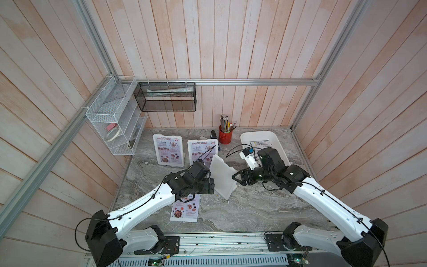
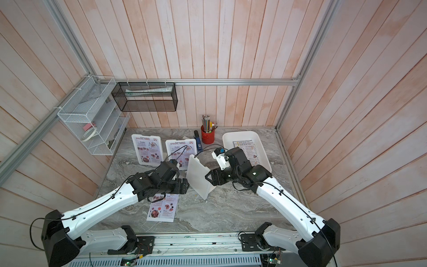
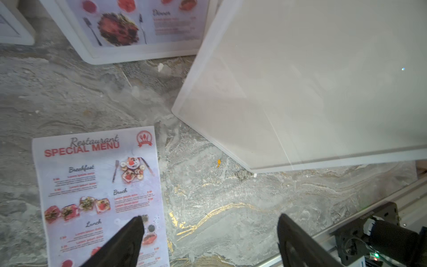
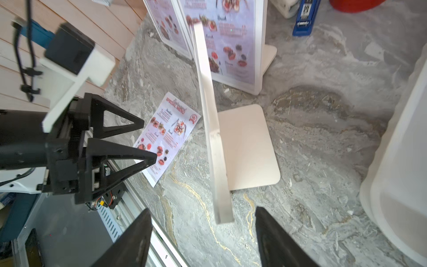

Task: Replace the menus in the menu holders
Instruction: Adjust the menu holder at the center of the board.

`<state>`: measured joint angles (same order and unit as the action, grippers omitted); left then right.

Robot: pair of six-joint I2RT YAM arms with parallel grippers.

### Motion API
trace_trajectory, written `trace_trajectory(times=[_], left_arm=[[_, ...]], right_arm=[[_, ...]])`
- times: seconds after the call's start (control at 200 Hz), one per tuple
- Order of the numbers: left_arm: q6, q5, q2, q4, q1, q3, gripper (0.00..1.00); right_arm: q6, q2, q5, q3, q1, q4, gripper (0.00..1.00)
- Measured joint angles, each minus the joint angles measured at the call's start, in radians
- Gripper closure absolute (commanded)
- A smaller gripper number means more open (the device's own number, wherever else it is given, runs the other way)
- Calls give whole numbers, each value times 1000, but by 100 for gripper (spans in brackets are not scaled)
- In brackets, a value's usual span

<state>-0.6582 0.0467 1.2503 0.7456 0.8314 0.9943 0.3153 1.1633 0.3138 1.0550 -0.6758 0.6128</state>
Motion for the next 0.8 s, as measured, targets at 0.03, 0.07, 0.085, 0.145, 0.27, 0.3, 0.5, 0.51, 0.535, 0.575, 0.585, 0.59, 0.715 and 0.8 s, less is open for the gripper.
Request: trace_trajectory(times=[0.03,0.07,0.085,0.145,0.27,0.3,0.5,0.51,0.535,0.575,0.585,0.59,0.715,0.8], left_arm=[[-6,-6,9,-14,10,-5,8],[-18,-13,18,-28,21,-11,8],[-21,-14,23,-33,26,-13,8],[-37,-17,40,-48,42,-17,8],[-72,-23,81,-95,74,-19,8],[-81,-24,90,-106,78,-21,8],[-133,9,138,-194,81,-42,8],[-134,12,140,-198,81,-42,8],[-139,19,149,-211,80,-42,8],[-144,29,164,-232,76,-42,8],[-145,30,166,-236,76,-42,8],[-146,31,168,-238,75,-42,8],[-159,41,211,-296,45,-42,8],[-166,45,232,-322,22,-41,8]], right_arm=[[4,8,-10,-11,-5,-8,28],[6,17,-28,-26,-6,-17,28],[7,20,-37,-32,-6,-21,28],[11,28,-74,-54,-5,-33,28],[8,48,-146,-71,6,-53,28],[6,53,-155,-71,12,-61,28],[-21,101,-193,-73,79,-140,28],[-23,104,-193,-73,83,-144,28],[-27,111,-193,-73,94,-154,28],[-33,121,-193,-73,109,-169,28],[-35,124,-193,-73,113,-171,28],[-36,126,-193,-73,116,-173,28],[-58,156,-190,-72,152,-199,28],[-67,167,-183,-67,164,-196,28]])
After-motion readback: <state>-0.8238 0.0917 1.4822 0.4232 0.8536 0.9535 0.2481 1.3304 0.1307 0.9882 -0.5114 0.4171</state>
